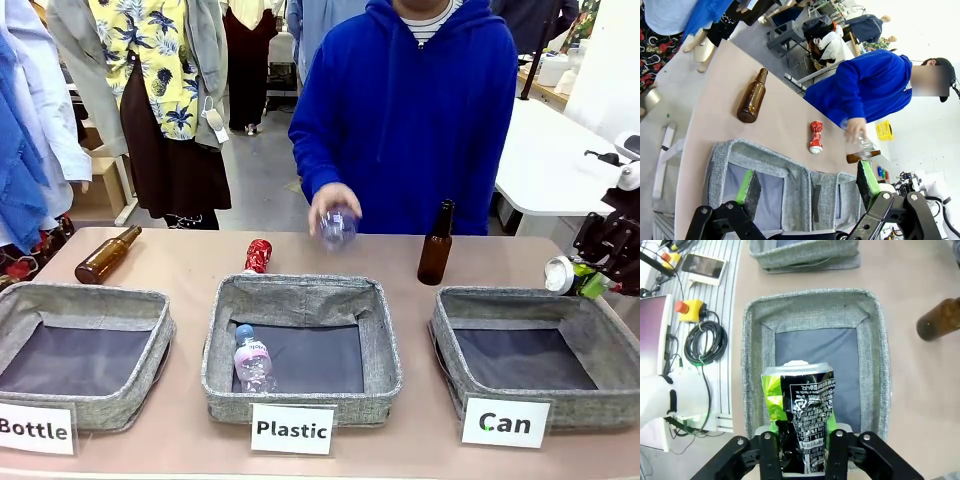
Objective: Sort the can waste into the basket.
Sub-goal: Pick up the can waste from the table and place it in the right Fabric basket.
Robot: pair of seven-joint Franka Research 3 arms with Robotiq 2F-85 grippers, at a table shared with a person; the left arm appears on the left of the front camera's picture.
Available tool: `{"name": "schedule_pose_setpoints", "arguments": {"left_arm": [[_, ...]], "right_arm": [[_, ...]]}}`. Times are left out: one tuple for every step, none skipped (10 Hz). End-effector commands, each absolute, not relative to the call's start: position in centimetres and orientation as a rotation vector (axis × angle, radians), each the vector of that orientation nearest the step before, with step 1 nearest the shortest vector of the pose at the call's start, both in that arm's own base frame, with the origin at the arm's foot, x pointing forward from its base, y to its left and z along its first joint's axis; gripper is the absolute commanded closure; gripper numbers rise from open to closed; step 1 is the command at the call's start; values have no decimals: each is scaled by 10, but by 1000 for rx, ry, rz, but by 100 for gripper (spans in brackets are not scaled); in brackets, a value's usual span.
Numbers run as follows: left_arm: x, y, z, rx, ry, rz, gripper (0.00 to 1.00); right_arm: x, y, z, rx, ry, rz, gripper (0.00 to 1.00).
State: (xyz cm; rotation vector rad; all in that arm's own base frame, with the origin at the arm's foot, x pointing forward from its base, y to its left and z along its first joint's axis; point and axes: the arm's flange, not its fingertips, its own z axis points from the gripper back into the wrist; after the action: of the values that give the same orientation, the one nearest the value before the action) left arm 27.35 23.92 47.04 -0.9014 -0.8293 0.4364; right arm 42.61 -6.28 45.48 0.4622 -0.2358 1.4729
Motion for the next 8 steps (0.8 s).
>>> {"name": "schedule_pose_setpoints", "arguments": {"left_arm": [[276, 240, 469, -907, -858, 419, 0], [276, 240, 469, -907, -858, 419, 0], [276, 240, 469, -907, -858, 419, 0], [276, 240, 469, -907, -858, 419, 0], [276, 240, 469, -907, -858, 419, 0], [276, 240, 469, -907, -858, 419, 0], [276, 240, 469, -907, -858, 419, 0], [276, 240, 469, -907, -858, 419, 0]], "right_arm": [[436, -71, 455, 448, -251, 1505, 2], [437, -72, 456, 444, -258, 1504, 0], [437, -69, 455, 444, -268, 1506, 0], [438, -68, 454, 453, -270, 1496, 0], [438, -67, 454, 464, -283, 1494, 0], [438, -67, 454, 468, -289, 1490, 0], [439, -65, 453, 475, -293, 1480, 0], [440, -64, 453, 482, -297, 1475, 0]]}}
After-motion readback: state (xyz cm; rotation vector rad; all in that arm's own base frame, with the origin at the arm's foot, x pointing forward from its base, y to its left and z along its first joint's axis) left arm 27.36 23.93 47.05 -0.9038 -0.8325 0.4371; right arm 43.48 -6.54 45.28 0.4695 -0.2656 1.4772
